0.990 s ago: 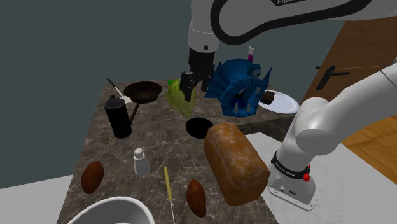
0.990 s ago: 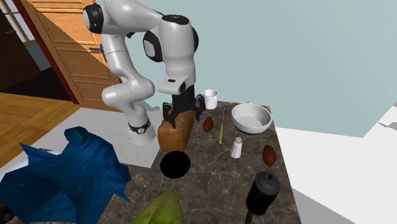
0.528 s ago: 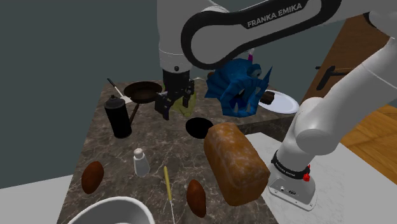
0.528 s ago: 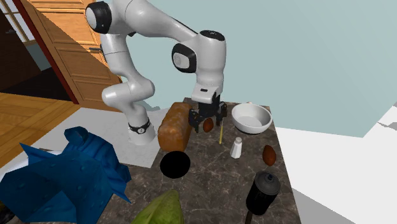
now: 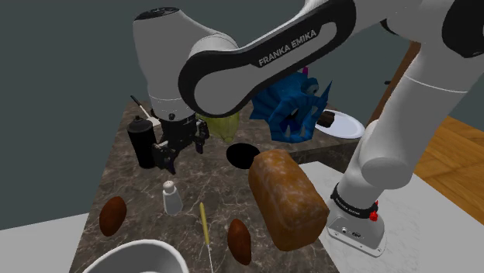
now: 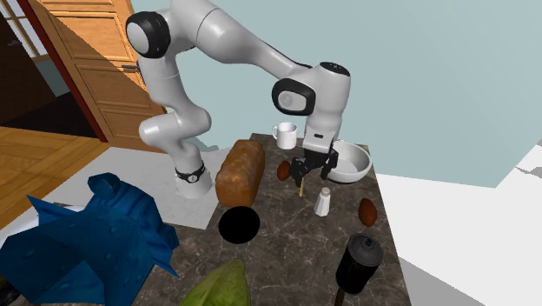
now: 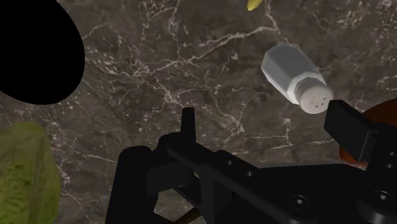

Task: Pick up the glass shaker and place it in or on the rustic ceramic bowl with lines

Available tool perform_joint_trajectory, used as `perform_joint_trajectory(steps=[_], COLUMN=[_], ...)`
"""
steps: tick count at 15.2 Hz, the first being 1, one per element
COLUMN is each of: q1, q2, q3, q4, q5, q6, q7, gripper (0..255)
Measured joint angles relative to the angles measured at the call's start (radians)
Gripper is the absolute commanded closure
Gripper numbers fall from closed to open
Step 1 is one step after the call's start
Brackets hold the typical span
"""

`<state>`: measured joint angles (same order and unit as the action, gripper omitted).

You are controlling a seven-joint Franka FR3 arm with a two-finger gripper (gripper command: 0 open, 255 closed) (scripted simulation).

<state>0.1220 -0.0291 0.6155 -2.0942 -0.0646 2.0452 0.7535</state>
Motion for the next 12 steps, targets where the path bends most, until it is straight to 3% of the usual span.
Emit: perform_joint_trajectory(steps=[4,12], q1=[0.056,0.088], q2=[0.207,0.306], q3=[0.030,0.014], q4=[0.139,0.142], q5=[-0.142,-0.217], q6=[-0.007,0.054], q7=[0.148,0.210], gripper=[0,0])
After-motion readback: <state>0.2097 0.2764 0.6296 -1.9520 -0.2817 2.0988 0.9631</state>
